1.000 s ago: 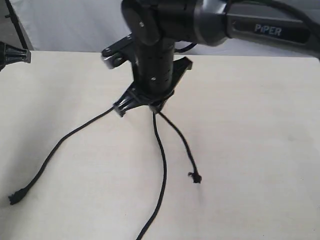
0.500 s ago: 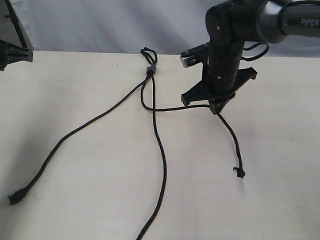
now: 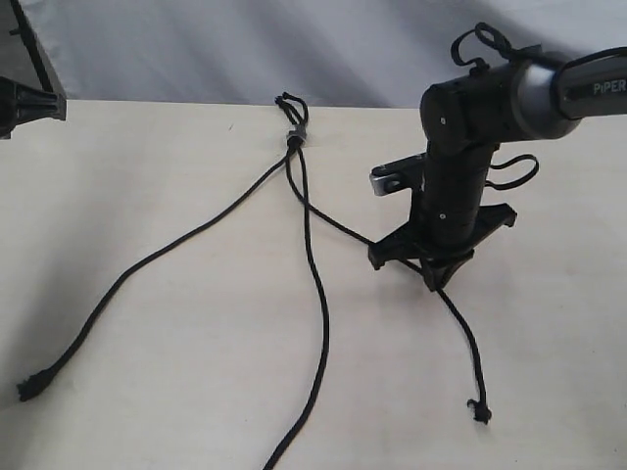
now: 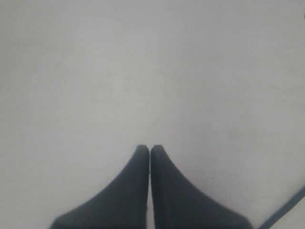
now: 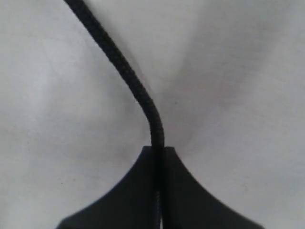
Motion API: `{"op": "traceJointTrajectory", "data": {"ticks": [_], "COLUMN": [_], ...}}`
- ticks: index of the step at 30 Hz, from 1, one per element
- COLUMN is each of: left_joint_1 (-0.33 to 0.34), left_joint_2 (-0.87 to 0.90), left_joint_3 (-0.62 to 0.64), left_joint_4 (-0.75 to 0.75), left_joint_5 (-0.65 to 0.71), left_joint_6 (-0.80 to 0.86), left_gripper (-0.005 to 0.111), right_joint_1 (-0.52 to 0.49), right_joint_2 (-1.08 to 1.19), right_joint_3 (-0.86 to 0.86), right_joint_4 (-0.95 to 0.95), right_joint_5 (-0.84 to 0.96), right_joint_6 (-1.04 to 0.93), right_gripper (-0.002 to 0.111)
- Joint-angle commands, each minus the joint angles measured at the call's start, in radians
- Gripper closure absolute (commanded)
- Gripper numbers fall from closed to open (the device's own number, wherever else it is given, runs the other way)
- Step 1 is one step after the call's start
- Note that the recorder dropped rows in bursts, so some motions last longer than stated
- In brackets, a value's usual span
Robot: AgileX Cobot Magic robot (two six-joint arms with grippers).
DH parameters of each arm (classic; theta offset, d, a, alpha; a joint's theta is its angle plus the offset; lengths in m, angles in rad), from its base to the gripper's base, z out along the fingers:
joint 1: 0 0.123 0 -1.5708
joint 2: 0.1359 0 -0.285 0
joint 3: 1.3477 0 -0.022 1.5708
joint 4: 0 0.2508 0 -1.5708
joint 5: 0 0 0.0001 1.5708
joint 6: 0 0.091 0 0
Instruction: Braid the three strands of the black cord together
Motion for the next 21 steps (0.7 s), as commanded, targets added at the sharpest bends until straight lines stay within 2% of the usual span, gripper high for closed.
{"op": "traceJointTrajectory", "data": {"ticks": [1,8,9,12,16,18,20,21], "left_joint_1": [0.003,0.003,0.003,-0.003,-0.058,-0.113,-0.171,-0.221], "left_joint_2": [-0.005,-0.005,-0.005,-0.005,-0.005,-0.005,-0.005,-0.005], "left_joint_3": [0.005,0.005,0.005,0.005,0.005,0.000,-0.007,-0.007], "left_joint_4": [-0.022,-0.170,-0.199,-0.269,-0.308,-0.308,-0.309,-0.309], "left_joint_5": [-0.007,-0.010,-0.010,-0.010,-0.010,-0.010,-0.007,-0.007], "left_joint_6": [0.006,0.172,0.196,0.257,0.295,0.298,0.305,0.305], "left_gripper": [0.105,0.105,0.105,0.105,0.105,0.105,0.105,0.105], "right_joint_1": [-0.006,0.003,0.008,0.037,0.085,0.100,0.101,0.101], "right_joint_2": [0.001,0.001,0.001,0.001,-0.001,-0.016,-0.048,-0.075], "right_joint_3": [0.037,0.042,0.042,0.044,0.041,0.035,0.029,0.027], "right_joint_4": [0.005,-0.030,-0.043,-0.055,-0.105,-0.128,-0.156,-0.173], "right_joint_5": [-0.038,-0.047,-0.043,-0.041,-0.047,-0.047,-0.044,-0.044], "right_joint_6": [-0.008,-0.010,-0.002,0.010,-0.009,-0.009,-0.009,-0.009], "right_gripper": [0.109,0.108,0.105,0.085,0.051,0.042,0.040,0.040]}}
